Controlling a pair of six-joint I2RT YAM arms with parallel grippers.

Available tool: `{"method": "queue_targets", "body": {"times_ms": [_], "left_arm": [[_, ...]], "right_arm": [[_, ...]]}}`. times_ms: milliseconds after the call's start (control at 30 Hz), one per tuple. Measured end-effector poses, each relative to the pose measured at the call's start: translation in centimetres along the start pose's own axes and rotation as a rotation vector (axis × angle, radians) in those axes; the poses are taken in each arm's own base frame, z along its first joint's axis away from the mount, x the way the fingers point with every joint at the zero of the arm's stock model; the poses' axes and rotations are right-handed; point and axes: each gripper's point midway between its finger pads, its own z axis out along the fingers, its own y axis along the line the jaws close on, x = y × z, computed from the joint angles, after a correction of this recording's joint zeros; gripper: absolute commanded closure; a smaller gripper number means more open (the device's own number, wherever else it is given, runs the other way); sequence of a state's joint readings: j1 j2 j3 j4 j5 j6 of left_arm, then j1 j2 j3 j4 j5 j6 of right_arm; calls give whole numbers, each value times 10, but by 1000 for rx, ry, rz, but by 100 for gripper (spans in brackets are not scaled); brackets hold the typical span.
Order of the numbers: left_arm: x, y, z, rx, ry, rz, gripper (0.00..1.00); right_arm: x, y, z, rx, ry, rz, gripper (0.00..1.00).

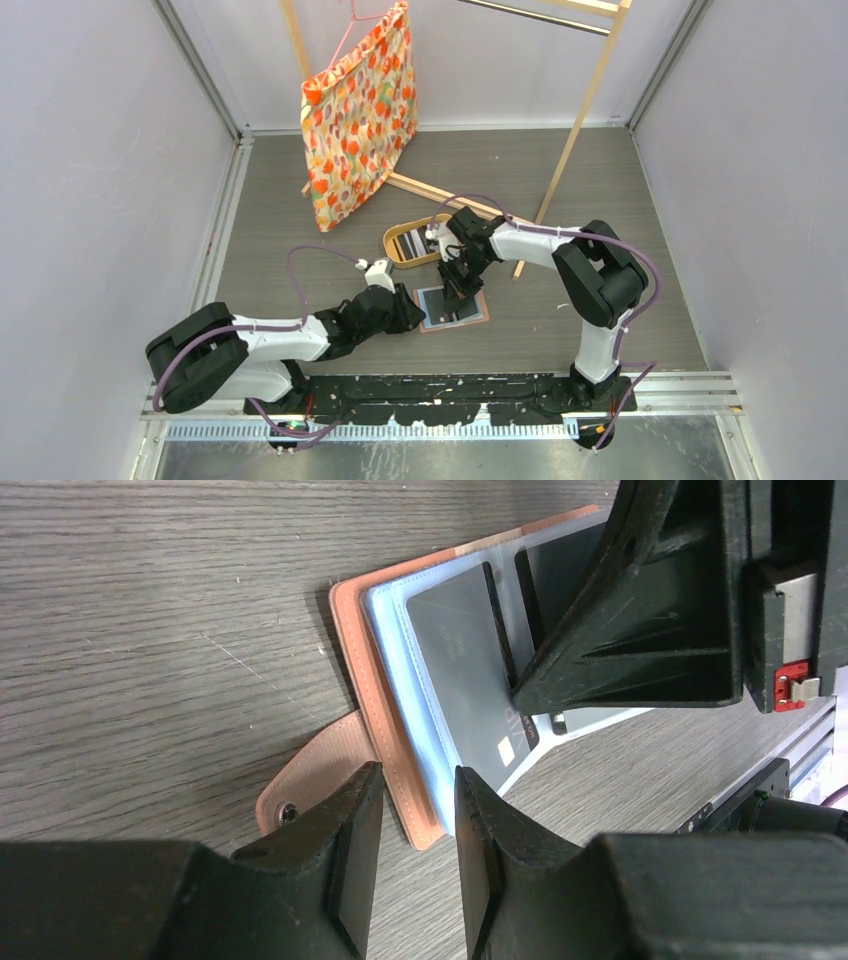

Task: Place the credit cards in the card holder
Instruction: Insert the credit card into the card holder, then turn over the card slot in the card holder.

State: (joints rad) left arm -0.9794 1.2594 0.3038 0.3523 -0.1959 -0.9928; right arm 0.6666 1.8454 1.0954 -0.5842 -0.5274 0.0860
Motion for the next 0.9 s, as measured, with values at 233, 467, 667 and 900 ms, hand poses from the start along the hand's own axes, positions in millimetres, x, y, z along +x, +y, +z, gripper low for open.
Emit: {"method": "queue_targets", "body": {"times_ms": [233,467,667,900], "left_arm": [[1,0,0,5,1,-4,65],[2,2,-2,4,1,-4,62],[-14,-14,-16,75,-49,-16,36],[-27,-30,-33,174,-98,-37,28]], "right_arm": [[-1,8,3,-56,12,39,99],[-4,15,1,-113,3,40,99],[-3,13,-18,-118,9,-103,96],[-11,28,-55,-115,-90,-325,96]]}}
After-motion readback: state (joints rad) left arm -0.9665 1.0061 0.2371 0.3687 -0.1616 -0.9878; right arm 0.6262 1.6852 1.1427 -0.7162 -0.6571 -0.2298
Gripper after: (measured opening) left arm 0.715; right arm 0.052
